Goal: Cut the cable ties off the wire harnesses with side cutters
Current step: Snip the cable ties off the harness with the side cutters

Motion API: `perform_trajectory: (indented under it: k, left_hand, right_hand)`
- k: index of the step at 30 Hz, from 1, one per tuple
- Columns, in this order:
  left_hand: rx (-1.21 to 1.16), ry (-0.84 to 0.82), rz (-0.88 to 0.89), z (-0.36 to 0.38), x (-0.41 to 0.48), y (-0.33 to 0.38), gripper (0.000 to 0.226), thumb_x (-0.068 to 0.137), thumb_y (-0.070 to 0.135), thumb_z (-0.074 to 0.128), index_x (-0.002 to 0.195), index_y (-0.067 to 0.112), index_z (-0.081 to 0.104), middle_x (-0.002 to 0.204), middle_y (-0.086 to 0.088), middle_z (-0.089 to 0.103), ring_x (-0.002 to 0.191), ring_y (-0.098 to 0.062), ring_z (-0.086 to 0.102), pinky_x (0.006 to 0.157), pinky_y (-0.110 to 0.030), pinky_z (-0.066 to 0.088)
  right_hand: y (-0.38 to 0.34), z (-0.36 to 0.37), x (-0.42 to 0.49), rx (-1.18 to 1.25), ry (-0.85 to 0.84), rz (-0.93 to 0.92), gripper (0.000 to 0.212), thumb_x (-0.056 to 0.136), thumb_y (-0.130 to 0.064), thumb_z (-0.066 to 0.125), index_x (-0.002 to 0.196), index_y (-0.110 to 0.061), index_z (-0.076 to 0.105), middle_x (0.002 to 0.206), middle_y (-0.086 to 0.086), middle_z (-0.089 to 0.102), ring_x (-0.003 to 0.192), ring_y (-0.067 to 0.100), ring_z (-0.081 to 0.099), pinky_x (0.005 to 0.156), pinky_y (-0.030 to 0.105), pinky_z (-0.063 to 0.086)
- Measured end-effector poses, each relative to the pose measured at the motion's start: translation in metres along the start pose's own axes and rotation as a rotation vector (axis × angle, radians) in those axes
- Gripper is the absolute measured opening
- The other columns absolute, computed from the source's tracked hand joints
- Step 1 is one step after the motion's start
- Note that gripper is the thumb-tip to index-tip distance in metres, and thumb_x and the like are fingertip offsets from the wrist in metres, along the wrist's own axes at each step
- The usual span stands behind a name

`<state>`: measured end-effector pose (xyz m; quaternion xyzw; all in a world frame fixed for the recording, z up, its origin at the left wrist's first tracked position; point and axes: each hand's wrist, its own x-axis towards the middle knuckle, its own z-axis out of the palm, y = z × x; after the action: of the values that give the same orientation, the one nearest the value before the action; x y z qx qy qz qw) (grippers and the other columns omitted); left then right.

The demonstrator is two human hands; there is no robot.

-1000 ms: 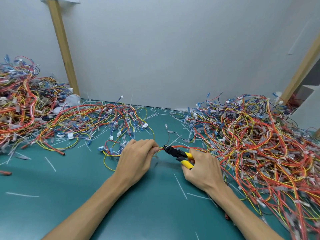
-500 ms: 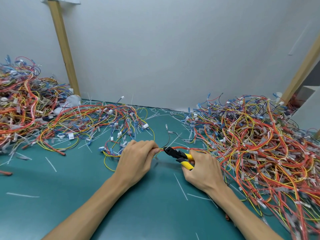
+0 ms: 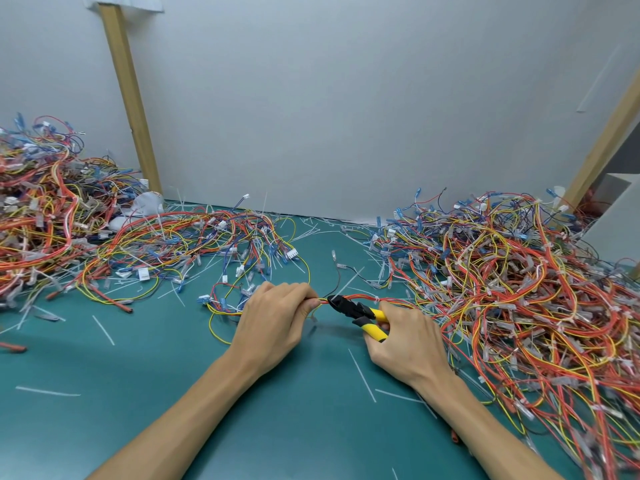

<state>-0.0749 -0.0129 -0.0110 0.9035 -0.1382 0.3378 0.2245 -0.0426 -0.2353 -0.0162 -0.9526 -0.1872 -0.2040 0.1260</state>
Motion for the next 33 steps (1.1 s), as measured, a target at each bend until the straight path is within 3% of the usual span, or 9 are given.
perform_trajectory:
  k: [4, 14, 21, 26, 29, 33]
  left_hand:
    - [-0.003, 0.003, 0.001, -0.0003, -0.0006, 0.0002, 0.015, 0.092, 0.028, 0.056, 0.081, 0.019, 0.062, 0.066, 0.011, 0.059, 0.065, -0.014, 0.045, 0.065, -0.033, 0.041]
    - [-0.012, 0.008, -0.004, -0.0016, -0.0006, 0.0015, 0.015, 0.091, 0.028, 0.058, 0.08, 0.019, 0.063, 0.066, 0.011, 0.06, 0.065, -0.014, 0.044, 0.061, -0.035, 0.046]
    - [-0.022, 0.008, -0.017, -0.0021, -0.0006, -0.0002, 0.013, 0.091, 0.027, 0.06, 0.081, 0.019, 0.062, 0.067, 0.01, 0.062, 0.061, -0.014, 0.048, 0.062, -0.034, 0.045]
    - [-0.028, -0.007, -0.019, -0.0022, -0.0002, -0.0011, 0.013, 0.093, 0.026, 0.061, 0.083, 0.02, 0.062, 0.069, 0.011, 0.062, 0.062, -0.015, 0.051, 0.063, -0.035, 0.044]
    - [-0.029, -0.011, -0.042, -0.0019, -0.0002, -0.0026, 0.014, 0.094, 0.028, 0.059, 0.083, 0.02, 0.063, 0.069, 0.011, 0.063, 0.062, -0.016, 0.051, 0.064, -0.032, 0.042]
    - [-0.038, -0.023, -0.07, -0.0023, 0.0005, -0.0059, 0.013, 0.095, 0.026, 0.059, 0.084, 0.02, 0.062, 0.071, 0.01, 0.063, 0.063, -0.018, 0.053, 0.065, -0.031, 0.039]
  right_hand:
    - [0.0006, 0.001, 0.0, 0.006, -0.001, 0.001, 0.038, 0.071, -0.056, 0.046, 0.061, -0.025, 0.027, 0.051, -0.007, 0.036, 0.054, 0.027, 0.041, 0.047, 0.031, 0.032]
    - [0.0005, -0.0004, -0.0005, -0.011, 0.01, -0.008, 0.037, 0.071, -0.055, 0.046, 0.061, -0.026, 0.025, 0.049, -0.008, 0.034, 0.051, 0.024, 0.038, 0.045, 0.029, 0.022]
    - [-0.0002, -0.002, 0.0002, -0.001, 0.002, 0.007, 0.035, 0.072, -0.055, 0.047, 0.064, -0.025, 0.03, 0.053, -0.008, 0.039, 0.054, 0.024, 0.043, 0.047, 0.03, 0.027]
    - [-0.0027, -0.0037, -0.0025, -0.053, 0.14, -0.048, 0.033, 0.063, -0.045, 0.063, 0.071, -0.027, 0.036, 0.059, -0.01, 0.04, 0.054, 0.02, 0.037, 0.045, 0.026, 0.022]
    - [-0.0011, -0.0002, -0.0009, -0.099, 0.204, -0.075, 0.035, 0.063, -0.043, 0.07, 0.085, -0.023, 0.053, 0.073, -0.008, 0.047, 0.067, 0.02, 0.044, 0.055, 0.029, 0.032]
    - [0.0019, 0.0011, 0.0024, -0.138, 0.246, -0.064, 0.047, 0.066, -0.044, 0.059, 0.108, -0.021, 0.06, 0.092, -0.002, 0.052, 0.087, 0.024, 0.047, 0.074, 0.037, 0.037]
